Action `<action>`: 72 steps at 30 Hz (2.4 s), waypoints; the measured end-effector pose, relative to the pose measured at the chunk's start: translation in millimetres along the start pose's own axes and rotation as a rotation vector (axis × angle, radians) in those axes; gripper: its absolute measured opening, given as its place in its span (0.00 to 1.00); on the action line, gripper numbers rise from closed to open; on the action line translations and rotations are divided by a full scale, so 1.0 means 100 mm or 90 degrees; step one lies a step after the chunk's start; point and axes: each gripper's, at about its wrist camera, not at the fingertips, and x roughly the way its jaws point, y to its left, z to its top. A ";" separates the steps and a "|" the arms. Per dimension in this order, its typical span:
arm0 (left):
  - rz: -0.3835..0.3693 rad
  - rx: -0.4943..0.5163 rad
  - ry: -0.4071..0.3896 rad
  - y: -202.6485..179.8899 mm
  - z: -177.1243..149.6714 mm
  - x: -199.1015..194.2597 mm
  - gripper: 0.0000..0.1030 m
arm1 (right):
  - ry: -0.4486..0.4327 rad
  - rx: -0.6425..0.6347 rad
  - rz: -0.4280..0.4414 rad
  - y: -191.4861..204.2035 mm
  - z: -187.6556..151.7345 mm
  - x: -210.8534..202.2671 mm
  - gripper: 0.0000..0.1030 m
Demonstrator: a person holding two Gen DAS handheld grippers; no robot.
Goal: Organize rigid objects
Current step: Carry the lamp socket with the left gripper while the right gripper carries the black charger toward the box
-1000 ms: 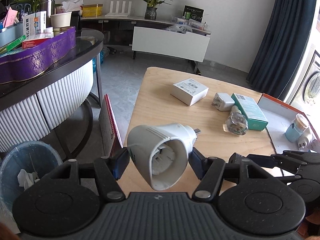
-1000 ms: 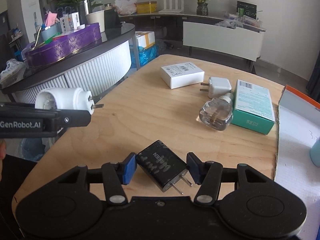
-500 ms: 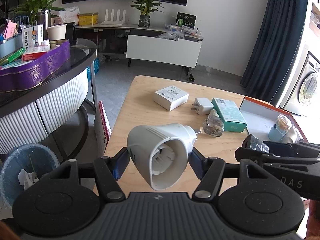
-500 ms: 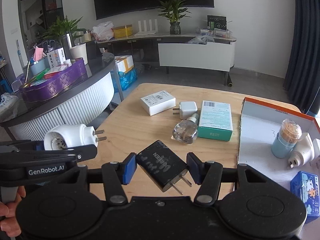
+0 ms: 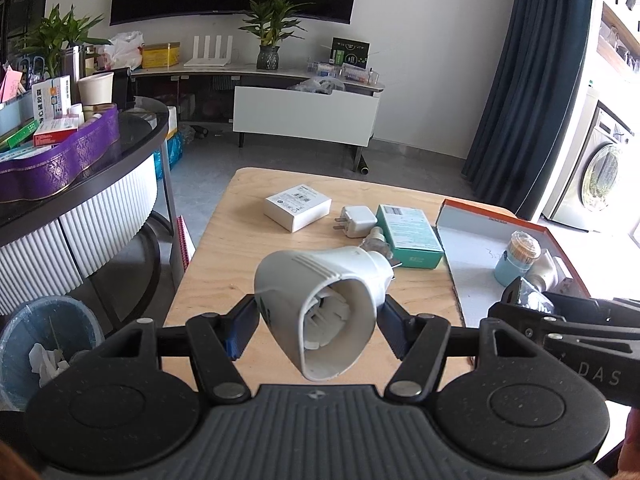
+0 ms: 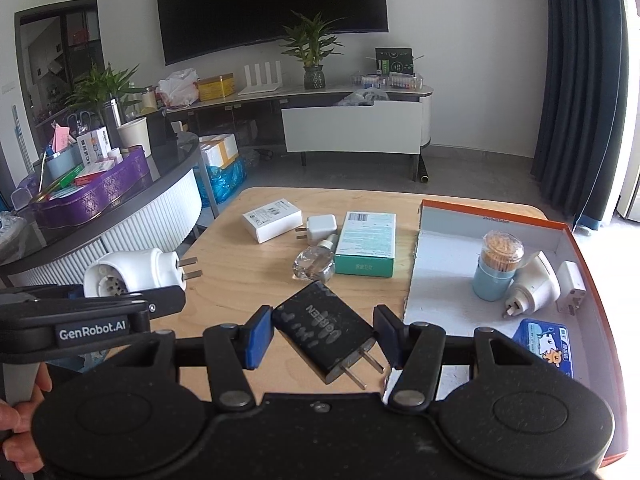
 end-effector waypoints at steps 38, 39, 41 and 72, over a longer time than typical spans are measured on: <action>-0.076 0.054 0.001 -0.73 -0.04 -0.05 0.63 | -0.050 0.068 -0.086 -0.68 -0.12 -0.51 0.65; -0.078 0.056 0.000 -0.74 -0.04 -0.06 0.63 | -0.050 0.068 -0.088 -0.70 -0.12 -0.52 0.65; -0.083 0.058 -0.002 -0.78 -0.03 -0.06 0.63 | -0.053 0.070 -0.092 -0.71 -0.12 -0.53 0.65; -0.145 0.099 0.032 -1.29 0.01 0.23 0.63 | -0.043 0.123 -0.145 -1.21 -0.10 -0.50 0.65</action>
